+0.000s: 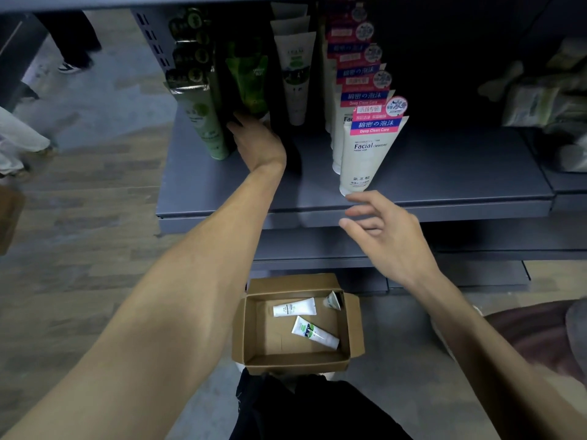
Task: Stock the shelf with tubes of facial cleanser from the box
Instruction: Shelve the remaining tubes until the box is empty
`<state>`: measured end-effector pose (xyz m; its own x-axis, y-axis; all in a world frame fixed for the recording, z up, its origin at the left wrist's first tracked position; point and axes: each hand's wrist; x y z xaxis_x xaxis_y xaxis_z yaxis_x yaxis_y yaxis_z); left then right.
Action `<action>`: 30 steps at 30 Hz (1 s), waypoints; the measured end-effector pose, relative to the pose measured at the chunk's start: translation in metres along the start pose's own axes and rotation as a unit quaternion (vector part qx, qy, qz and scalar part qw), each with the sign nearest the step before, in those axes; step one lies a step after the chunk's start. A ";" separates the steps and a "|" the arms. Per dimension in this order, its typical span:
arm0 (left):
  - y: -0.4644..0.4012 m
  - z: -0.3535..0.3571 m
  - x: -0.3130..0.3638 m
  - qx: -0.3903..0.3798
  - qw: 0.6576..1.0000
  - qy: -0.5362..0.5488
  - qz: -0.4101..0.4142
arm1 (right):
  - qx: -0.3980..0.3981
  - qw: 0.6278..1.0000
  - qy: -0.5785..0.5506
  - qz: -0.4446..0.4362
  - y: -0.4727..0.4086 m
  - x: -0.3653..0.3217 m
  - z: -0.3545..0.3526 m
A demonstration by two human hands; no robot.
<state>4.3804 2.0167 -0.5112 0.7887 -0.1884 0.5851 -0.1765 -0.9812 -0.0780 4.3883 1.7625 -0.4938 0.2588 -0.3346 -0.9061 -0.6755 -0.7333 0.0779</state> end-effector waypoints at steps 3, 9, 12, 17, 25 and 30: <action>-0.001 0.003 -0.001 0.009 1.000 0.013 -0.001 | -0.014 1.000 -0.011 0.002 0.004 0.002 0.003; 0.003 -0.001 -0.006 0.024 0.999 -0.014 0.034 | -0.034 0.999 -0.012 0.004 0.008 0.002 0.005; 0.011 -0.001 -0.014 0.019 0.999 0.035 0.029 | -0.039 0.999 -0.018 0.010 0.010 0.002 0.007; 0.038 -0.006 -0.032 0.037 0.990 0.082 0.107 | -0.045 0.998 -0.026 0.019 0.012 0.002 0.012; 0.055 -0.030 -0.057 0.026 0.937 -0.053 0.345 | -0.036 0.999 -0.032 0.010 0.003 -0.006 0.017; 0.083 -0.044 -0.079 0.030 0.903 -0.157 0.398 | -0.046 0.997 -0.051 0.027 0.003 0.006 0.028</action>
<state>4.2781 1.9520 -0.5285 0.5555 -0.8288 0.0676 -0.7364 -0.5280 -0.4230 4.3686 1.7751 -0.5109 0.1483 -0.3168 -0.9368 -0.6185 -0.7689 0.1621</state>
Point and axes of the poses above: each hand's wrist, its own y-axis away from the middle knuckle, its own z-axis out of the palm, x = y × z, and after that the axes turned 6 degrees about -y, right-handed
